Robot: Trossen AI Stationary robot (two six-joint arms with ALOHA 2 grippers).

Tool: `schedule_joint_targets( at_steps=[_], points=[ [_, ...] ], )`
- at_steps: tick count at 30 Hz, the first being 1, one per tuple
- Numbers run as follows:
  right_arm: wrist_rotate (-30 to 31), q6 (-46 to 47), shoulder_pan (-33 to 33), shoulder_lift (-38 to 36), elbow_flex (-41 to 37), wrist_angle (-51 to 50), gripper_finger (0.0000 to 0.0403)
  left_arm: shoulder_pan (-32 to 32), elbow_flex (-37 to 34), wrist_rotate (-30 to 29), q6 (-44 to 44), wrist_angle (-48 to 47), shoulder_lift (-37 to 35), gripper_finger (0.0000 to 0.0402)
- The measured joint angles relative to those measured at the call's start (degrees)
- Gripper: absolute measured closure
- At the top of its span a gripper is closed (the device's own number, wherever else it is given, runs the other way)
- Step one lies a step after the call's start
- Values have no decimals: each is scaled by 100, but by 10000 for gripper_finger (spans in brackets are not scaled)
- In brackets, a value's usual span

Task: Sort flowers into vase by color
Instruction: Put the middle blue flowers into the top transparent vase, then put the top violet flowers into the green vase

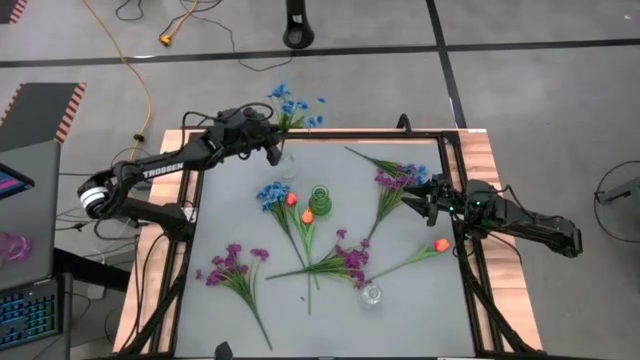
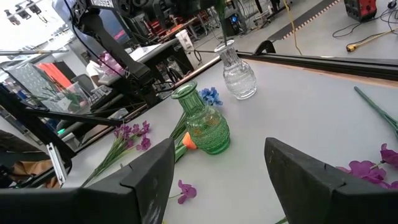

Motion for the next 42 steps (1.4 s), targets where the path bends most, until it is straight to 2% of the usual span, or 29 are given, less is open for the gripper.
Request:
schedule_joint_targets(
  at_steps=[6,12,19,23,31,36,42],
  points=[
    [0,2,0,0,0,0,127,0,0,-57,356,-740,-496,239],
    [2,120,0,0,0,2,127,-2,0,-65,454,-1649,-867,213],
    [51,542,0,4,0,229,127,-60,0,183,454,-2819,-1315,215],
    [380,553,2,33,0,518,127,-232,0,362,454,-3373,-1618,219],
    [590,695,2,193,30,561,127,-775,0,374,198,-3946,-1949,221],
    [592,750,11,628,345,566,127,-1145,0,376,50,-3950,-1953,221],
    [587,749,71,1571,862,511,127,-1554,0,319,-174,-3923,-1951,221]
  ],
)
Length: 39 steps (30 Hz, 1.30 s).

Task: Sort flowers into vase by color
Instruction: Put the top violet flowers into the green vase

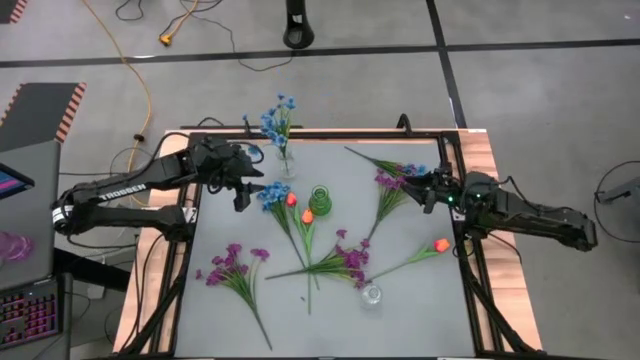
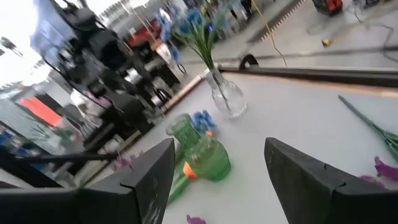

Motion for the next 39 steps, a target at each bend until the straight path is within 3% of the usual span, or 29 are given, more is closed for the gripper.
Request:
schedule_joint_targets(
  at_steps=[14,22,39],
  points=[
    [2,415,344,2515,1530,-1048,127,-545,0,-236,-183,4,2,221],
    [1,1403,351,3648,2354,-2182,127,-719,0,-366,-183,4,2,221],
    [-209,3363,353,5141,2635,-2608,127,-727,0,-385,-177,-3,2,221]
  ],
)
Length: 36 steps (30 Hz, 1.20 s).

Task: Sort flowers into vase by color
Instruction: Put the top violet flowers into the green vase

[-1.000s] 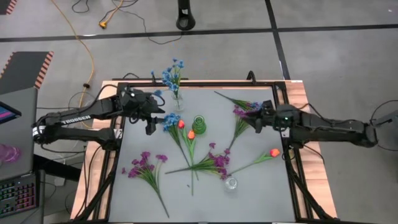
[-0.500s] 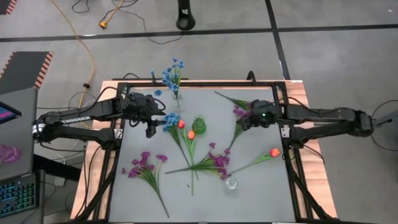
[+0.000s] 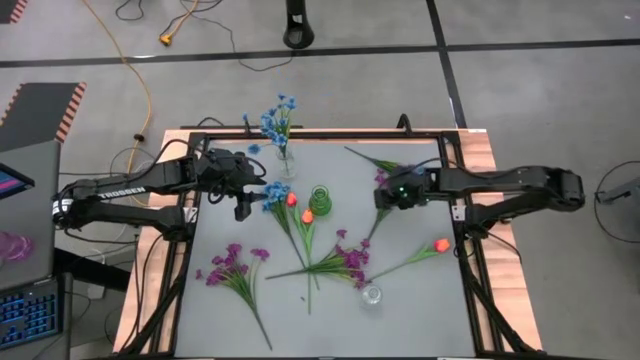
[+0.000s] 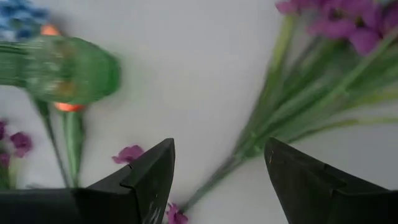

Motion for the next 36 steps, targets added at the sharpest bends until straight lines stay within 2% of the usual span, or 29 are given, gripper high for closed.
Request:
schedule_joint_targets(
  at_steps=[8,24,32,36],
  points=[
    [-100,618,-3,431,0,-353,127,0,0,2,2,-4,0,221],
    [-90,1105,-7,1627,0,-23,127,0,0,7,15,-15,94,221],
    [-53,1261,-23,1811,20,216,127,-7,5,-20,128,-54,301,221],
    [78,1391,-17,1800,15,215,127,-7,5,-22,-117,-17,356,221]
  ],
)
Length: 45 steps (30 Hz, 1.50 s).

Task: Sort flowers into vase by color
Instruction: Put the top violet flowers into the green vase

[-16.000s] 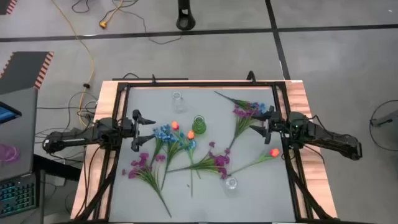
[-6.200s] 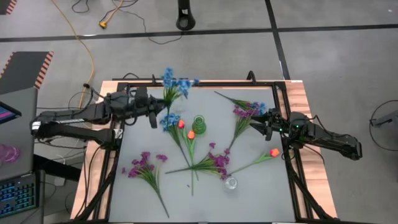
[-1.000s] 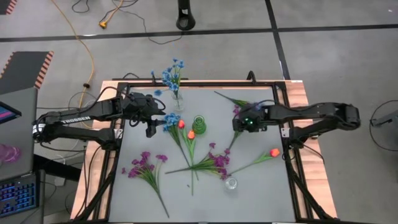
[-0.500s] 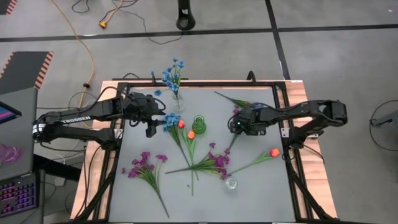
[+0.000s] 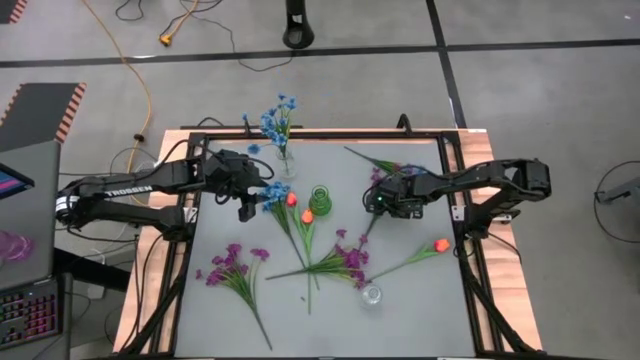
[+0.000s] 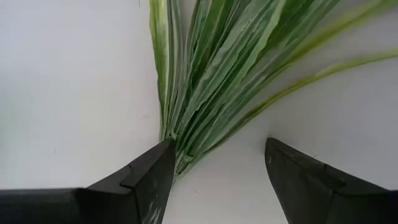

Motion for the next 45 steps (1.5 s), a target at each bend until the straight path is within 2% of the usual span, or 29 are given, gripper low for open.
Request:
schedule_joint_targets(
  at_steps=[6,11,26,32,45],
  points=[
    [-6,6,-27,22,0,-25,131,-2,2,-46,-8,31,-13,221],
    [-6,4,-27,26,-2,-75,156,-2,2,-51,-7,12,-7,221],
    [-5,-135,-33,35,-17,-96,332,-2,0,-57,-7,11,-9,221],
    [-6,-397,-31,9,-17,-61,382,-2,0,-59,32,12,-10,221],
    [116,-1403,-31,-878,378,82,384,-2,-4,-103,-29,-92,-673,221]
  ],
)
